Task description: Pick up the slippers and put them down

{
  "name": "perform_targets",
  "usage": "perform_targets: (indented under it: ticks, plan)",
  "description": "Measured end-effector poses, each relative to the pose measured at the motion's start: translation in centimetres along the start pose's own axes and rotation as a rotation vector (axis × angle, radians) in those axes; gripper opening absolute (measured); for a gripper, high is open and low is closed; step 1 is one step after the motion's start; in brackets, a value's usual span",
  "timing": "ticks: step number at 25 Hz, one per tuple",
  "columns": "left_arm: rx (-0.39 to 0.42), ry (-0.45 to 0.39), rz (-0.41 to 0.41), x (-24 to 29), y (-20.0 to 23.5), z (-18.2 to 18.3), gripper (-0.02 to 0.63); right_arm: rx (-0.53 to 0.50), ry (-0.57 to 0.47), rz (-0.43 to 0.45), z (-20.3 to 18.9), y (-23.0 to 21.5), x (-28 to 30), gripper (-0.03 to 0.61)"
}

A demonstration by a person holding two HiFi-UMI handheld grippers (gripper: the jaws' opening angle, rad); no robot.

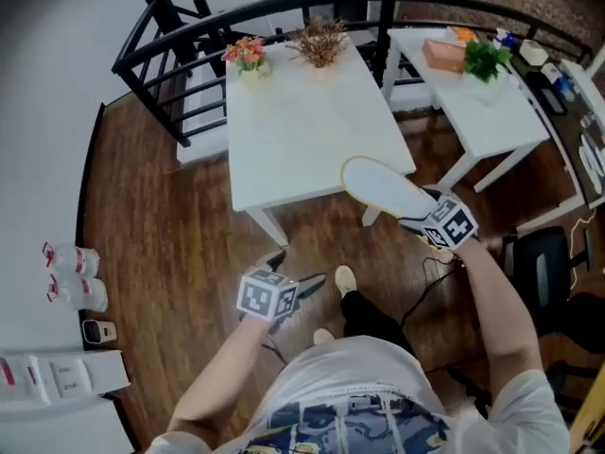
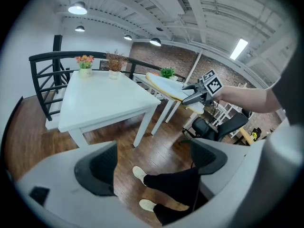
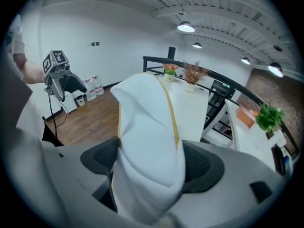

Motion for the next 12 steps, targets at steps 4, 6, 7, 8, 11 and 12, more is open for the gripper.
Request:
perform_targets:
  ticks: [4, 6, 7, 8, 11, 12]
  plan:
    - [0.011, 0.047, -0.037, 1.3, -2.1, -1.9, 0.477, 0.15, 0.026, -0.085, -7.1, 2.4, -4.1, 0.433]
    - [0.033, 0.057, -0.031, 1.9, -2.9, -1.5, 0.477, 0.234, 0.021, -0.136, -10.4, 2.2, -4.8, 0.433]
    - [0.045, 0.061, -0.028, 2.6, -3.6, -1.0, 0.477, 0.28, 0.02, -0.16, -12.3, 1.7, -5.2, 0.433]
    - [0.056, 0.066, -0.029, 3.5, -4.4, -0.4, 0.477, 0.325, 0.025, -0.183, -14.3, 1.1, -5.5, 0.433]
    - [0.079, 0.104, -0.041, 7.4, -6.5, 1.1, 0.477, 0.451, 0.047, -0.229, -20.1, -1.0, -5.8, 0.433]
    - [0.084, 0.122, -0.041, 9.1, -6.9, 1.6, 0.477, 0.494, 0.051, -0.236, -21.8, -1.7, -5.5, 0.433]
Point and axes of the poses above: the fingertips, and each gripper's own axes: x forward along the fingers, y to its left, z out of its top, the point moved 9 cm from there along -x, backward along the fingers, and after that the axes turned 6 degrees about -x, right-handed, at the moved point
